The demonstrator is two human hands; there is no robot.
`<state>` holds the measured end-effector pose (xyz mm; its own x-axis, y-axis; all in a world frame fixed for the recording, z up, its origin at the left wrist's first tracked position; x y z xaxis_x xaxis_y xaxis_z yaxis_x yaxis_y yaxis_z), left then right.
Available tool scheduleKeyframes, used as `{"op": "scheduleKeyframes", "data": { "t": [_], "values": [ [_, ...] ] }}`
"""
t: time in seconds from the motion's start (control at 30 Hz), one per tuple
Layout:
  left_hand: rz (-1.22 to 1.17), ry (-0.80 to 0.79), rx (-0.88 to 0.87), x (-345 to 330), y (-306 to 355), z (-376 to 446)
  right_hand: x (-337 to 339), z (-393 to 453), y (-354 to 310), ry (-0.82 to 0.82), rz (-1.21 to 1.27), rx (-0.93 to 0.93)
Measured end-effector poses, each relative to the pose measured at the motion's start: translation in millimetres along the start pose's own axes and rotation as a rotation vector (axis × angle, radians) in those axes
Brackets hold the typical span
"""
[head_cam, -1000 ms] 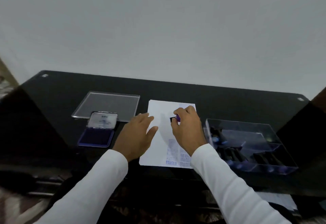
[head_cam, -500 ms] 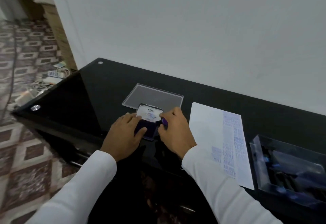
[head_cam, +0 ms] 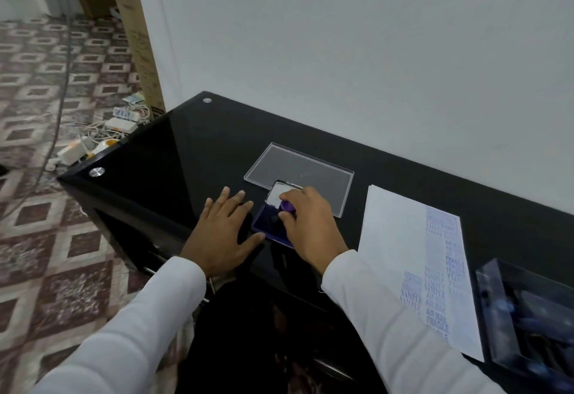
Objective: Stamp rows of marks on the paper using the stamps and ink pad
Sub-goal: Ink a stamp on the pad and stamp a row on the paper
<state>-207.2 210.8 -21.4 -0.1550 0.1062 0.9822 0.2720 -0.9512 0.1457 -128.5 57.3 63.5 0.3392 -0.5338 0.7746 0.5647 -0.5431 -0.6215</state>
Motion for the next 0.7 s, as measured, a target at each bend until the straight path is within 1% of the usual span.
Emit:
{"op": "scheduleKeyframes", "data": {
  "t": [0.2,0.43,0.7],
  "values": [
    [0.038,-0.011,-0.008,-13,-4,5,-5,6,4,-0.039,-0.019,-0.027],
    [0.074,0.018,0.005,-18,-5,4,-11,12,5,-0.070,-0.037,-0.041],
    [0.100,0.035,0.006,-18,-3,4,-11,12,7,-0.075,-0.049,-0.032]
  ]
}}
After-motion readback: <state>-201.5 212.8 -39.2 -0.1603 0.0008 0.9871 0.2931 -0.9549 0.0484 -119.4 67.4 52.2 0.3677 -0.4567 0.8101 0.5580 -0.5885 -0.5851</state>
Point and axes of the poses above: each hand's wrist, its own z-axis towards the middle knuckle, its own x-axis out of the back of the hand, y = z × x, the point moved 5 cm from there along z, towards the middle knuckle, and after that the axes turned 10 degrees about z, right-handed, at the moved point
